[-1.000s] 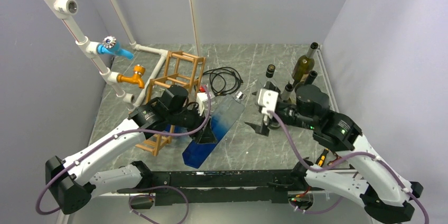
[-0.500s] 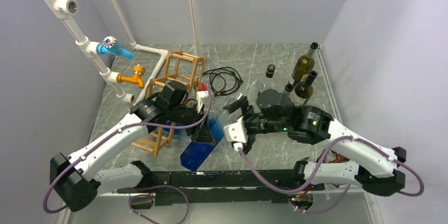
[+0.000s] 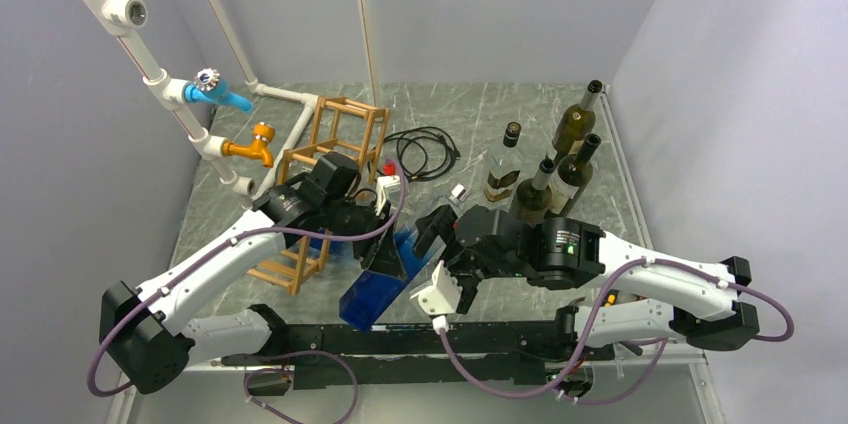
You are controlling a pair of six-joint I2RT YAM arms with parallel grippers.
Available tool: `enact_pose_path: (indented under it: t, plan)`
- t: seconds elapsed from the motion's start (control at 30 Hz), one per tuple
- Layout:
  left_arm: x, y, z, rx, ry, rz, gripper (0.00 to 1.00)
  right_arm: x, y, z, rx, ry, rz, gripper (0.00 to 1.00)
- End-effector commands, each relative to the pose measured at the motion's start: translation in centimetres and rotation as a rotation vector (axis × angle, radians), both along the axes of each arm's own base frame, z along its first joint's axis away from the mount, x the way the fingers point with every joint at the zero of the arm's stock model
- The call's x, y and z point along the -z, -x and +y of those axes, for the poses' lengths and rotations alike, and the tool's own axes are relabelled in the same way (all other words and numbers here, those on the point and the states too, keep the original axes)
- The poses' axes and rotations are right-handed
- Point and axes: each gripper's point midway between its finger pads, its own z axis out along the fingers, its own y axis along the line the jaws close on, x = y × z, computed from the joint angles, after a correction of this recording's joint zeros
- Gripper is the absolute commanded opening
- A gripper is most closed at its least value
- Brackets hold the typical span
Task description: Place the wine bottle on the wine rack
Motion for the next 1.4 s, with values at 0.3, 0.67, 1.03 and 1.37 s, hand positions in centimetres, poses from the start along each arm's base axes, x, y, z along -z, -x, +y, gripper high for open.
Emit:
enact_pose_path:
  t: [0.3,0.67,1.03,1.37]
  plan:
    - [-4.0,2.7,-0.2,0.098,0.154,-0.023,0.0,1.5,-1.3,1.1,-0.046,0.133,-0.225,0.99]
    - [-2.8,4.0,-0.6,0.109,0.084,-0.053,0.0,3.5,-1.1,2.4,-0.065,0.192,-0.221,0.99]
    - [-2.3,3.0,-0.5,0.079,0.024,-0.096,0.07,5.2,-1.7,1.7,-0.023,0.186,-0.244,0.0]
    - [-3.8,0.0,-0.8,-0.054,0.026,-0.188,0.99,6.4,-0.6,-0.4,0.113,0.093,-0.078,0.0]
